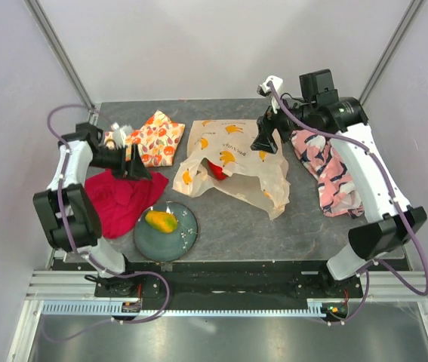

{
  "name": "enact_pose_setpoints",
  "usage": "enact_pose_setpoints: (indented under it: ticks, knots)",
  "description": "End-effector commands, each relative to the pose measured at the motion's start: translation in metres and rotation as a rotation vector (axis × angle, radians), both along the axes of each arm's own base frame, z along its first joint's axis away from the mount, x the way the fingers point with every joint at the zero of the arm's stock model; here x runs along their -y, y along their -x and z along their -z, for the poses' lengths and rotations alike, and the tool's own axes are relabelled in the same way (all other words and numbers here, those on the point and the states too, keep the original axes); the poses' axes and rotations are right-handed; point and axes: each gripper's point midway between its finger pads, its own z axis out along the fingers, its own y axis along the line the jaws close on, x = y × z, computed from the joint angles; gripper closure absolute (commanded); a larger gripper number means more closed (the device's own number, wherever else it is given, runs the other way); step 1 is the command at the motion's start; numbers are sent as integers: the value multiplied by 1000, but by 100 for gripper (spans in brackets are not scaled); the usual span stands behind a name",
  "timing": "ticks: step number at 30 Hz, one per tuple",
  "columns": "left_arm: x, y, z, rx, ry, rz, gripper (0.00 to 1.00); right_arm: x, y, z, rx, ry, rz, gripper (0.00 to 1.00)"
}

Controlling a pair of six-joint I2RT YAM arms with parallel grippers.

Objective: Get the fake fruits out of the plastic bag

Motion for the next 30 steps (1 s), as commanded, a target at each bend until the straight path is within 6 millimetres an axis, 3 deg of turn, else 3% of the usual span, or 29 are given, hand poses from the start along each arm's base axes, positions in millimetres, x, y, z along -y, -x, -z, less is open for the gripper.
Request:
enact_pose_setpoints:
  ticks: [1,5,6,9,13,16,17,19,21,22,23,26,28,30]
  knots:
    - [31,5,-79,361,13,164,7,-5,27,11,2,45,-69,16]
    - [69,21,-83,526,-65,347,1,-32,59,43,-55,75,-218,28]
    - [88,30,-79,538,-62,411,1,-36,63,47,-49,86,-246,31]
    - [114,35,-91,588,-11,450,1,-48,77,62,-41,134,-344,41]
    - [125,25,-79,538,-45,451,1,-49,86,88,-85,194,-412,49]
    - [134,12,-79,529,-19,431,1,-51,85,110,-120,232,-442,50]
    - [138,6,-84,543,-5,425,10,-53,81,122,-149,251,-442,50]
    - [149,-2,-97,533,49,420,22,-53,55,143,-174,309,-321,55]
    - [156,-11,-109,535,83,418,57,-57,21,145,-131,283,-179,57]
    - [157,-13,-111,527,89,408,81,-46,1,154,-110,322,-85,57]
    - [158,-16,-113,526,89,401,98,-41,-15,155,-82,334,-18,56]
    - [160,-21,-111,514,95,400,98,-26,-70,154,-18,332,189,52]
    - [161,-29,-109,507,90,384,98,-21,-99,157,-5,313,262,40]
    - [163,-37,-113,518,92,374,98,-19,-112,164,-4,318,276,24]
